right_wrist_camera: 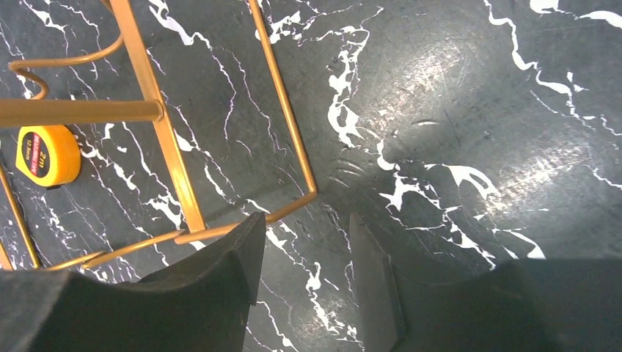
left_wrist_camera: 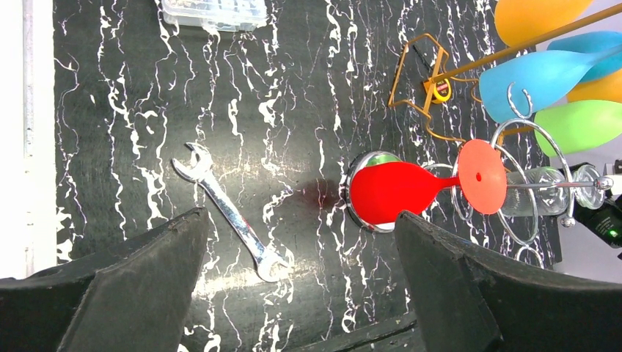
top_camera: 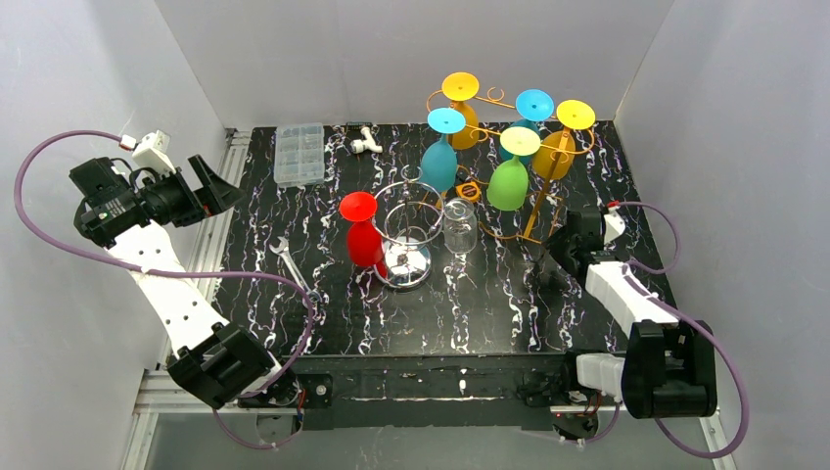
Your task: Place the wine glass upside down on the wine glass rack
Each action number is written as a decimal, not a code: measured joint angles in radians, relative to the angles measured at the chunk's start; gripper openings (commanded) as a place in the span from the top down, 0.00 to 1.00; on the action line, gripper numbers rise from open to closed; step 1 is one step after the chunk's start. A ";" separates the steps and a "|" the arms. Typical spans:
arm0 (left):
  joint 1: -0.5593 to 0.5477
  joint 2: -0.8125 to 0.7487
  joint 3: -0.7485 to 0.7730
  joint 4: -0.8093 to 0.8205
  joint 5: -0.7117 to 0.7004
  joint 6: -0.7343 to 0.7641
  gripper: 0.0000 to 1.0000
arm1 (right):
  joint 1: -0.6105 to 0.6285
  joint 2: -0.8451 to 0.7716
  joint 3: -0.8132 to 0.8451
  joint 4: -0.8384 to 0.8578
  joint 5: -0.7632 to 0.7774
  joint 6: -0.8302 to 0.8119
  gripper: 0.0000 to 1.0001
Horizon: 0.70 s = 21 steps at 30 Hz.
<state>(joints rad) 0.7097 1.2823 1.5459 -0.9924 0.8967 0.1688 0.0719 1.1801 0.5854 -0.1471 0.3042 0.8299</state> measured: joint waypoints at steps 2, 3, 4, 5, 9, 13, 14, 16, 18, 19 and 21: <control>0.000 0.000 0.000 -0.001 -0.003 0.005 0.02 | 0.000 0.017 0.000 0.015 -0.007 0.015 0.47; 0.000 0.000 0.000 -0.002 -0.007 0.007 0.02 | 0.000 0.023 0.000 0.026 -0.014 0.026 0.47; 0.000 0.000 0.000 -0.002 -0.009 0.009 0.02 | 0.000 0.029 0.000 0.041 -0.021 0.035 0.47; 0.000 0.000 0.000 -0.002 -0.014 0.012 0.02 | 0.000 0.039 0.000 0.054 -0.028 0.042 0.47; 0.000 0.000 0.000 -0.003 -0.026 0.021 0.02 | 0.000 0.092 0.000 0.092 -0.056 0.074 0.50; 0.000 0.000 0.000 -0.003 -0.033 0.026 0.02 | 0.000 0.127 0.000 0.136 -0.083 0.097 0.58; 0.000 0.000 0.000 -0.003 -0.034 0.027 0.02 | 0.000 0.140 0.000 0.151 -0.087 0.103 0.61; 0.000 0.000 0.000 -0.003 -0.038 0.030 0.02 | -0.002 0.162 0.000 0.175 -0.089 0.109 0.63; 0.000 0.000 0.000 -0.003 -0.043 0.032 0.02 | -0.006 0.187 0.004 0.198 -0.091 0.109 0.68; 0.000 0.000 0.000 -0.003 -0.045 0.034 0.02 | -0.007 0.202 0.009 0.205 -0.090 0.108 0.71; 0.000 0.000 0.000 -0.003 -0.049 0.037 0.02 | -0.007 0.229 0.023 0.216 -0.094 0.100 0.77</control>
<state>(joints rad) 0.7097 1.2823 1.5459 -0.9958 0.8478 0.2054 0.0647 1.4090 0.6079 0.0685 0.2104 0.9302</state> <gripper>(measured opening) 0.983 0.311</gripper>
